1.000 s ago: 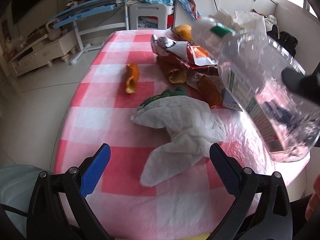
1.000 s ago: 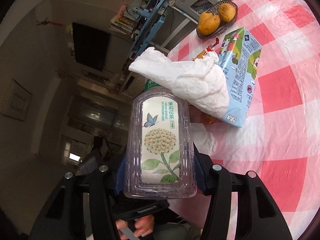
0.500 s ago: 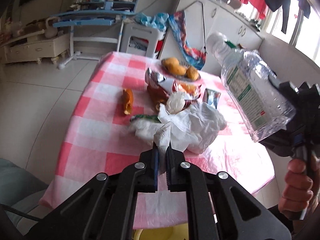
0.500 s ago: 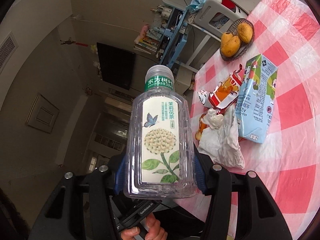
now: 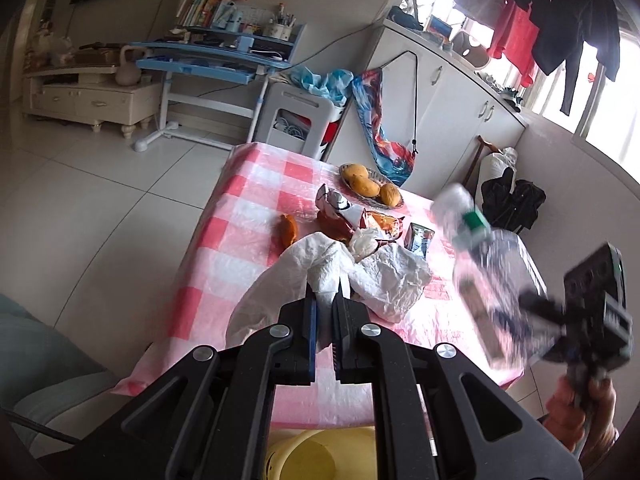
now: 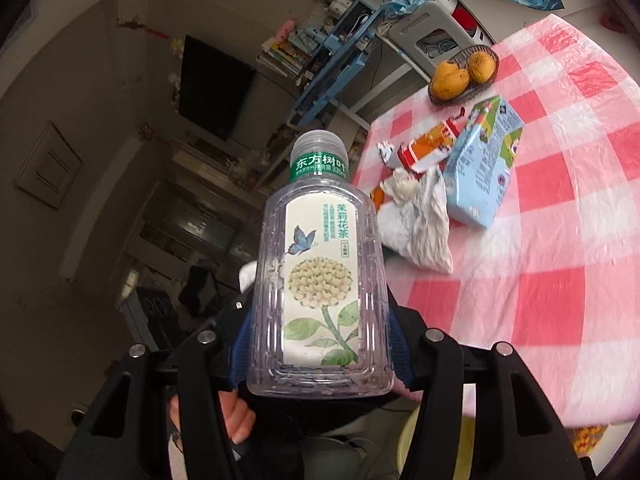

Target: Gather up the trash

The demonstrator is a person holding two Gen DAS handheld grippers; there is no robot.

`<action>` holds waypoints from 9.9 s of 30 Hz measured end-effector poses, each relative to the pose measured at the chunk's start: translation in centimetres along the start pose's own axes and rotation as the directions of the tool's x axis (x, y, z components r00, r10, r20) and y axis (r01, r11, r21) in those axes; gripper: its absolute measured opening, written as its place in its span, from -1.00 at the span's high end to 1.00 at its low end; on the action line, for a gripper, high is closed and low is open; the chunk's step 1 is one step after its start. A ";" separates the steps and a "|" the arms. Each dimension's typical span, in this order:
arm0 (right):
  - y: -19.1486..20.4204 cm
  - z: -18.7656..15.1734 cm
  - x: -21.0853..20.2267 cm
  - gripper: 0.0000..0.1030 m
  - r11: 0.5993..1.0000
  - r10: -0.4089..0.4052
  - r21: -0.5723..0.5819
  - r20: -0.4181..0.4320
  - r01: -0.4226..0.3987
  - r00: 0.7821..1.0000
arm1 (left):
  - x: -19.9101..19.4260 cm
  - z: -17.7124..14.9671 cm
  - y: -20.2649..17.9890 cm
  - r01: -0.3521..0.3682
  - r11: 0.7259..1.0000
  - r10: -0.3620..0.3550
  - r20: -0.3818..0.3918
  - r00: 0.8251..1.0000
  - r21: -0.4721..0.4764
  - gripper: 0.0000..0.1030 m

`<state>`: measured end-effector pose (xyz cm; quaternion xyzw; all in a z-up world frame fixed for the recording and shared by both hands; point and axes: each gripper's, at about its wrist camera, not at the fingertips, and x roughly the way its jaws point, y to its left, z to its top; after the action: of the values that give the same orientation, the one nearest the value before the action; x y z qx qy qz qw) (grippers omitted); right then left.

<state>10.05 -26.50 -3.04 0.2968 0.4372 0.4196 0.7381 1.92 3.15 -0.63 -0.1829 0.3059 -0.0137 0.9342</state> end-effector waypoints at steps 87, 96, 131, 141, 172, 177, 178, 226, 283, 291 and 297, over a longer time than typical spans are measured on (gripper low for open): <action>-0.1 -8.4 -1.9 -0.66 0.854 -0.508 -0.043 0.149 0.519 0.848 | -0.2 -8.2 -2.8 -0.017 0.992 0.042 -0.208 0.977 0.122 -0.38; -0.1 -8.4 -1.9 -0.66 0.853 -0.509 -0.044 0.149 0.520 0.848 | -0.2 -8.3 -2.8 -0.019 0.992 0.045 -0.209 0.977 0.123 -0.40; 0.3 -7.7 -1.6 -0.66 0.860 -0.493 -0.058 0.161 0.506 0.855 | -0.8 -7.1 -0.4 -0.076 0.997 0.076 -0.162 0.984 0.010 -0.43; 0.5 -7.9 -0.3 -0.66 0.829 -0.533 -0.105 0.149 0.549 0.833 | -0.7 -6.9 0.1 -0.077 0.997 0.072 -0.156 0.985 -0.027 -0.44; -1.4 1.9 13.9 0.63 0.704 -0.641 -0.348 0.064 0.619 0.765 | -0.1 -5.4 0.2 -0.144 0.989 0.137 -0.118 0.984 -0.046 -0.49; -0.8 1.4 10.9 0.81 0.777 -0.571 -0.290 0.047 0.558 0.820 | 1.5 -3.8 0.8 -0.132 0.987 0.118 -0.148 0.982 -0.088 -0.50; -0.5 1.3 9.9 0.82 0.792 -0.556 -0.274 0.048 0.546 0.830 | 1.9 -3.5 0.8 -0.130 0.987 0.115 -0.151 0.982 -0.094 -0.50; -2.7 0.2 -1.0 0.84 0.858 -0.502 -0.008 0.198 0.514 0.842 | 8.0 -2.3 -2.4 -0.111 0.990 0.124 -0.168 0.978 0.086 0.33; 1.4 -11.0 -3.5 -0.39 0.821 -0.553 0.009 0.264 0.571 0.790 | 1.0 -12.1 -7.0 0.049 0.938 0.078 -0.346 0.935 0.344 -0.06; 1.8 -11.1 -3.0 -0.39 0.807 -0.564 -0.021 0.265 0.590 0.782 | -0.4 -10.4 -5.5 -0.050 0.963 0.109 -0.216 0.970 0.264 -0.20; 2.8 -11.3 -2.4 -0.39 0.790 -0.570 -0.072 0.278 0.608 0.773 | -1.0 -9.4 -4.3 -0.128 0.969 0.159 -0.140 0.977 0.211 -0.32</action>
<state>-1.66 -26.47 -4.87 0.1338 0.3803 0.1606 0.9010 -3.94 -3.90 -5.59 -0.0635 0.3877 0.0091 0.9196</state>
